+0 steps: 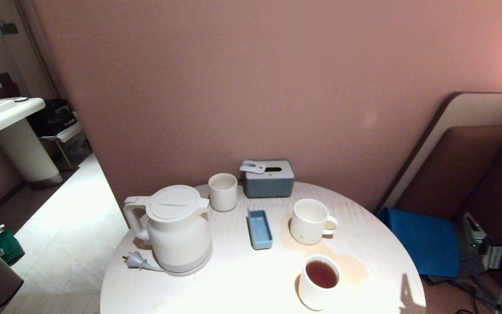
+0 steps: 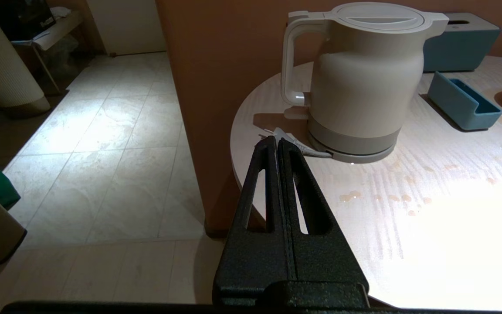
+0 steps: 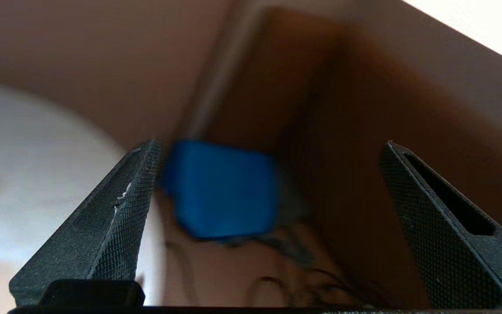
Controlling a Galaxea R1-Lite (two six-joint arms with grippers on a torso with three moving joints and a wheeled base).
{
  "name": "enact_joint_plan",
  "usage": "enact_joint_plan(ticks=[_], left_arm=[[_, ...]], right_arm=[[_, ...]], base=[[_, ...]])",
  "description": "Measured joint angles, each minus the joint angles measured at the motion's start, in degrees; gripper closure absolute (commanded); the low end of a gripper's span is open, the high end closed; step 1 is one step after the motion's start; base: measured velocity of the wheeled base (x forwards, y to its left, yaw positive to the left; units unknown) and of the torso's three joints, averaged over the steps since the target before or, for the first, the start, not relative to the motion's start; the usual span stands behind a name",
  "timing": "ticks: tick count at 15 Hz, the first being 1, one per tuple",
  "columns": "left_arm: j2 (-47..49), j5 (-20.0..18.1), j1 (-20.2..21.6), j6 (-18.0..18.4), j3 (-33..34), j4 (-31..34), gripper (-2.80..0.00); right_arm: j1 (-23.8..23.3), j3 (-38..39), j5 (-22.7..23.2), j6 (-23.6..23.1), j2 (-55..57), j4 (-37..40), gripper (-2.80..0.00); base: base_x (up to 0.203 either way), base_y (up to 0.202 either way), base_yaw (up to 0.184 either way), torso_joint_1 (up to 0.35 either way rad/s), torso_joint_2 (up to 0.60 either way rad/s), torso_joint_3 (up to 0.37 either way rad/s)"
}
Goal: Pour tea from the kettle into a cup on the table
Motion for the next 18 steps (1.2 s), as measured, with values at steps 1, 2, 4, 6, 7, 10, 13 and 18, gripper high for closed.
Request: enact_joint_plan(ticks=[1,2,4,6,7,10,13,18], left_arm=[[0.0,0.0,0.0,0.0,0.0,0.0,0.00],[0.0,0.0,0.0,0.0,0.0,0.0,0.00],[0.0,0.0,0.0,0.0,0.0,0.0,0.00],[0.0,0.0,0.0,0.0,0.0,0.0,0.00],[0.0,0.0,0.0,0.0,0.0,0.0,0.00],[0.0,0.0,0.0,-0.1,0.0,0.0,0.00],[0.0,0.0,0.0,-0.1,0.0,0.0,0.00],[0.0,0.0,0.0,-0.1,0.0,0.0,0.00]], right_arm=[[-0.1,0.5,-3.6,-1.2,-5.5,2.5,-2.80],[-0.6,0.8,-7.1,-2.2,-12.0,6.3,-2.80],[-3.3,1.2,-10.3,-3.1,-25.2,15.7,-2.80],[-7.6,1.3,-8.0,-3.9,-40.7,27.9,-2.80],[-9.5,1.0,-5.5,-3.9,-47.5,33.6,-2.80],[-13.8,-0.2,12.5,0.9,-62.9,48.1,-2.80],[-15.8,-1.3,37.7,10.0,-68.4,63.9,-2.80],[-16.5,0.0,47.5,12.0,-70.3,74.5,-2.80]], base=[[0.000,0.000,0.000,0.000,0.00,0.000],[0.000,0.000,0.000,0.000,0.00,0.000],[0.000,0.000,0.000,0.000,0.00,0.000],[0.000,0.000,0.000,0.000,0.00,0.000],[0.000,0.000,0.000,0.000,0.00,0.000],[0.000,0.000,0.000,0.000,0.00,0.000],[0.000,0.000,0.000,0.000,0.00,0.000],[0.000,0.000,0.000,0.000,0.00,0.000]])
